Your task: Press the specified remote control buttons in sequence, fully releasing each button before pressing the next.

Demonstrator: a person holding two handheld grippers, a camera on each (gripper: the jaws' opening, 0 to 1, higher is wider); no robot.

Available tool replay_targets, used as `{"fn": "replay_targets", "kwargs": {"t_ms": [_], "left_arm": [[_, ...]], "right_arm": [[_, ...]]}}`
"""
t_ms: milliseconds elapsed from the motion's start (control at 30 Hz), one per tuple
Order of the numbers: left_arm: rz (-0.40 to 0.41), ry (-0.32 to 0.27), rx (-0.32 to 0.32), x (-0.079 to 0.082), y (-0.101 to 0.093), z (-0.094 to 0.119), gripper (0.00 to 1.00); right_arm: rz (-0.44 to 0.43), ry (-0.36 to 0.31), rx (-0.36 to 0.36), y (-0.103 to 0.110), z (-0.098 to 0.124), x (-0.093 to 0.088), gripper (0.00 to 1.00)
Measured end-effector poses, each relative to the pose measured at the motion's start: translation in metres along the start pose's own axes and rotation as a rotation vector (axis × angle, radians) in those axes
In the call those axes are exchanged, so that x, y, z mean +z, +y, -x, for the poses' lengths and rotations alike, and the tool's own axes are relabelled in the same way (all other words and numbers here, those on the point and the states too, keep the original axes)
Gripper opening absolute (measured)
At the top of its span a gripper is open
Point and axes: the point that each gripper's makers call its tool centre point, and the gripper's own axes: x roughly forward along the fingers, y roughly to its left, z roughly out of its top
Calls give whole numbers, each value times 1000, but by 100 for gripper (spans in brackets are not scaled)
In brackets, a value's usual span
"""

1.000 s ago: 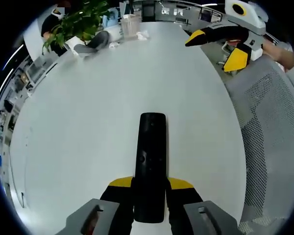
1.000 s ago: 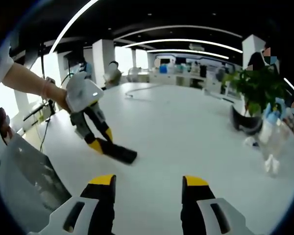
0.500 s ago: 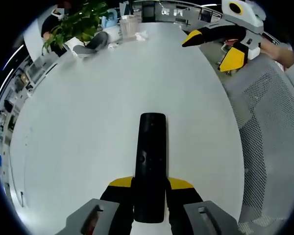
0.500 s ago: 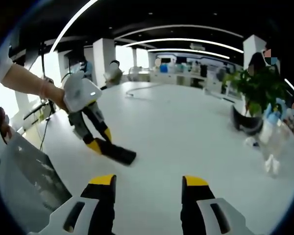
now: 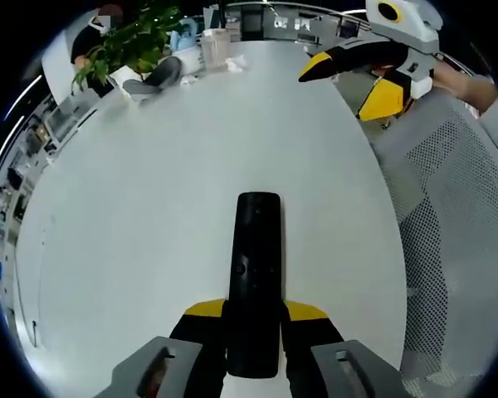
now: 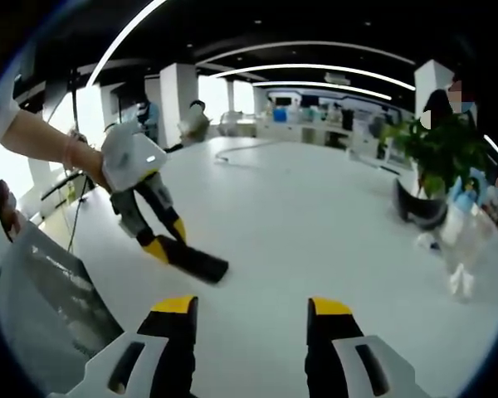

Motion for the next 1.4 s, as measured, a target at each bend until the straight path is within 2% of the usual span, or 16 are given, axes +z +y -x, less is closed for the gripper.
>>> {"fn": "replay_targets", "kwargs": {"t_ms": [1400], "left_arm": [[-37,9,-19,-6,-22,0,24]], "right_arm": [[3,-3,3,1,-3,-2,50]]}}
